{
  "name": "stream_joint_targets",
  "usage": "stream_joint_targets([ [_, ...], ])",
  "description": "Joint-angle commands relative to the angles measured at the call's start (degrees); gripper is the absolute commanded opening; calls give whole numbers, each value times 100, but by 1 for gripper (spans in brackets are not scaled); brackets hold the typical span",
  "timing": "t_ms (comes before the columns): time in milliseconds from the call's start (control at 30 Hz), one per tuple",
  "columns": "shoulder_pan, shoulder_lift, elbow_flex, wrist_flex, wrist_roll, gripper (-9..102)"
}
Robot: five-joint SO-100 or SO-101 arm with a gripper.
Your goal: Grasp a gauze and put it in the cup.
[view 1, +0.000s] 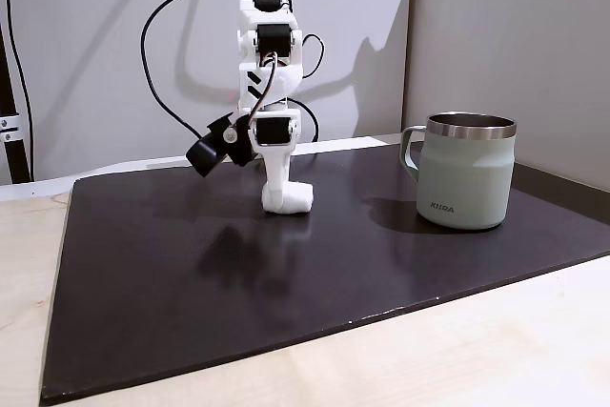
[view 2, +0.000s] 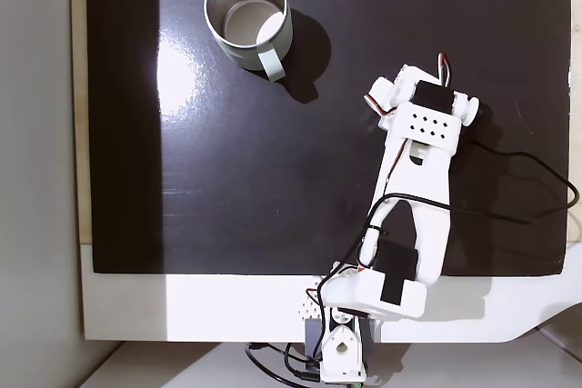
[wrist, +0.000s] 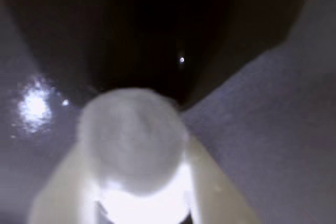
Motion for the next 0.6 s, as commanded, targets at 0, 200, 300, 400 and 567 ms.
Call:
stream_joint_targets([
  [0, 79, 62, -308, 53, 26, 5],
  [200, 70, 185, -369, 149, 9, 1],
  [300, 53, 378, -387, 272, 44, 0],
  [400, 0, 686, -387, 360, 88, 0],
  [567, -193, 1310, -387, 598, 141, 0],
])
